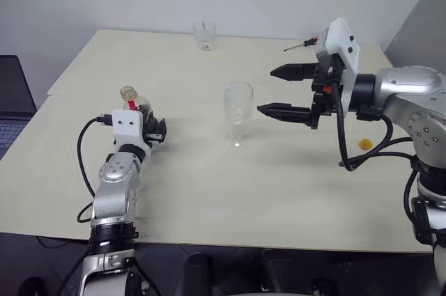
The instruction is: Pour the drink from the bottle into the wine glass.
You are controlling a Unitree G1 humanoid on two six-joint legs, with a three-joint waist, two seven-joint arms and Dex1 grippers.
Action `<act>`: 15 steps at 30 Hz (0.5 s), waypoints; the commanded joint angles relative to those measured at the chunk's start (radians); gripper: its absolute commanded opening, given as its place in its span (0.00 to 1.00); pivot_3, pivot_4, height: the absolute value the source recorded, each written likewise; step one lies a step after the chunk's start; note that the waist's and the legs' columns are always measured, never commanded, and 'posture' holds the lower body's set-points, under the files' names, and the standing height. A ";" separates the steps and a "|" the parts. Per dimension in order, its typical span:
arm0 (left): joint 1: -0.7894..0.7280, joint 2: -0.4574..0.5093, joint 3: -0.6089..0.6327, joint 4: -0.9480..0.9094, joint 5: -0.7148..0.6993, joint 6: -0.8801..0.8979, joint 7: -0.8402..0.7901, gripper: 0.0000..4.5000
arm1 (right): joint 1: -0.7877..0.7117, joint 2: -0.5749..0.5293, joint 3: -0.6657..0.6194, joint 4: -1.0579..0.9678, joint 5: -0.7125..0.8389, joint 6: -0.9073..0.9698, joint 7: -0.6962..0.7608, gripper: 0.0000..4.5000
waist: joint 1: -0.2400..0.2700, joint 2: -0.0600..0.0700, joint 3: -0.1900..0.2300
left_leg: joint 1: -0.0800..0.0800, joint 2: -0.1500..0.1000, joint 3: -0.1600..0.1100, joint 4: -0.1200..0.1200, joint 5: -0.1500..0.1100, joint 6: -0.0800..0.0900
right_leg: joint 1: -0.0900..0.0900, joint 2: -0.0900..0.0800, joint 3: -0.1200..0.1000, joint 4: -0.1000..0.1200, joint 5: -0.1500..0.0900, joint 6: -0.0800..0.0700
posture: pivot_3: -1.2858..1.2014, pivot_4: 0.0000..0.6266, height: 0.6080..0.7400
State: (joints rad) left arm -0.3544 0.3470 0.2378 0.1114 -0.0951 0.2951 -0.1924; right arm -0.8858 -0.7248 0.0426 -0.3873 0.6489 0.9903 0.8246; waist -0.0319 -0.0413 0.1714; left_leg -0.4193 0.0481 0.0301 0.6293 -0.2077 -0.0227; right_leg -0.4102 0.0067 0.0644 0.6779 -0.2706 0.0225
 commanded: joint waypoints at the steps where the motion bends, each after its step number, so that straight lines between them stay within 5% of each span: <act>1: -0.041 0.019 -0.012 0.031 0.000 -0.048 -0.022 0.91 | -0.009 -0.014 -0.013 -0.032 -0.008 -0.013 -0.010 1.00 | 0.001 0.000 0.000 | 0.000 0.000 0.000 0.000 0.000 0.000 | 0.000 0.000 0.000 0.000 0.000 0.000 | 0.52 0.24 1.00; 10: -0.118 0.029 -0.023 0.109 0.002 -0.095 -0.044 0.31 | 0.005 -0.038 -0.030 -0.033 -0.023 -0.019 -0.034 1.00 | 0.001 0.000 0.000 | -0.001 0.000 0.000 0.000 0.000 0.000 | 0.000 -0.001 -0.001 0.000 0.000 0.000 | 0.52 0.24 1.00; 15: -0.164 0.044 -0.026 0.147 0.000 -0.115 -0.050 0.21 | 0.020 -0.062 -0.046 -0.026 -0.042 -0.029 -0.046 1.00 | 0.001 0.000 0.000 | -0.002 0.000 0.000 0.000 0.000 0.000 | -0.001 -0.001 -0.002 0.000 0.000 0.000 | 0.52 0.24 1.00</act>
State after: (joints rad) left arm -0.4835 0.3701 0.2083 0.2853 -0.0938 0.2152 -0.2330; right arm -0.8645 -0.7705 0.0365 -0.3912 0.6125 0.9857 0.7842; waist -0.0309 -0.0414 0.1715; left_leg -0.4216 0.0480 0.0301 0.6295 -0.2077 -0.0227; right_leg -0.4114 0.0061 0.0627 0.6779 -0.2705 0.0226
